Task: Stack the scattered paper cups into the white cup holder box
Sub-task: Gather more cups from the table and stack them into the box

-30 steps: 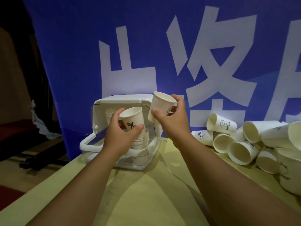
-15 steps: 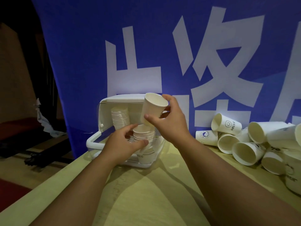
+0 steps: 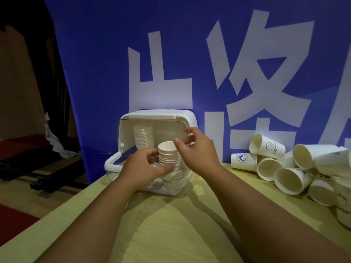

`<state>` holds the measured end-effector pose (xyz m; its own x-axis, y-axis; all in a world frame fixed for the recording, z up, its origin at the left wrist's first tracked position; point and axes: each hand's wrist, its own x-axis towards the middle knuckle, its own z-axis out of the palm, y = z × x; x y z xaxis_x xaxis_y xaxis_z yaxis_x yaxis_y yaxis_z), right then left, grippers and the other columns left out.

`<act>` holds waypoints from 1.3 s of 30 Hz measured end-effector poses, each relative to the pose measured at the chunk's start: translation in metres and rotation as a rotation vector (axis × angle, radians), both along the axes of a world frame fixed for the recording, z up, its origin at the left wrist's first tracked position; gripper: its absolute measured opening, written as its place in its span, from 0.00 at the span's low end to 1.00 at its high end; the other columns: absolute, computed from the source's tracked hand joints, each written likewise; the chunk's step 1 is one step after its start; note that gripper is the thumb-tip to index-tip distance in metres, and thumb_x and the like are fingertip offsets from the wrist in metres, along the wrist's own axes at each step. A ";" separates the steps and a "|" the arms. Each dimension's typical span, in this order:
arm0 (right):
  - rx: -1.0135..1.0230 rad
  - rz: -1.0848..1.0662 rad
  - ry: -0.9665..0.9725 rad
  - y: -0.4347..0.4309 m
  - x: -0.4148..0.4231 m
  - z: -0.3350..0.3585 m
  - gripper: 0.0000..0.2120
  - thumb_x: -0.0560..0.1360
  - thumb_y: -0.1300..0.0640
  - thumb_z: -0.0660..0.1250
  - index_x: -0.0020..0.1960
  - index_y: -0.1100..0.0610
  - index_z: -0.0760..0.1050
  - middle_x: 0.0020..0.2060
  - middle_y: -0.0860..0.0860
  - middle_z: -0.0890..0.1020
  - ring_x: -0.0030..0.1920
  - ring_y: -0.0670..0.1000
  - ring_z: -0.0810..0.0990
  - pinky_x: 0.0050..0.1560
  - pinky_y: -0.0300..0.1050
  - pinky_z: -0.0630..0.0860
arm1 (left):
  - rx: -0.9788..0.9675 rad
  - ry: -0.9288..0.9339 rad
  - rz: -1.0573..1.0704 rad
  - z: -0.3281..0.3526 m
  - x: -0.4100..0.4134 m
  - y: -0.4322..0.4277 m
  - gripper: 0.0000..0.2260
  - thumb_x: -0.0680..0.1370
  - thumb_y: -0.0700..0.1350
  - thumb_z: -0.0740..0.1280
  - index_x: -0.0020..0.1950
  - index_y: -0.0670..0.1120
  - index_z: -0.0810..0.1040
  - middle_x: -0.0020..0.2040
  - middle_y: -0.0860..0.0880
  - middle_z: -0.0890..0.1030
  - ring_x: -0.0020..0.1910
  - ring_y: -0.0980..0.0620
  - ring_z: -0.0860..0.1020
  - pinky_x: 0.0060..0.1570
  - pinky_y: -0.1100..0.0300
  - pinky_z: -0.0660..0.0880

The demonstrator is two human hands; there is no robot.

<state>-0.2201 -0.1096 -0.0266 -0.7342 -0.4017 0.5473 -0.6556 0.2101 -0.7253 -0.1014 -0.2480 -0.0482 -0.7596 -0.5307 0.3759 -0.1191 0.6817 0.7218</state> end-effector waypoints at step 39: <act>0.444 -0.676 -0.020 0.377 0.115 0.019 0.13 0.80 0.55 0.63 0.62 0.51 0.79 0.54 0.49 0.83 0.48 0.50 0.79 0.47 0.43 0.76 | -0.310 -0.442 -0.651 0.024 0.040 0.362 0.28 0.75 0.52 0.70 0.74 0.62 0.68 0.65 0.52 0.79 0.59 0.50 0.79 0.60 0.50 0.79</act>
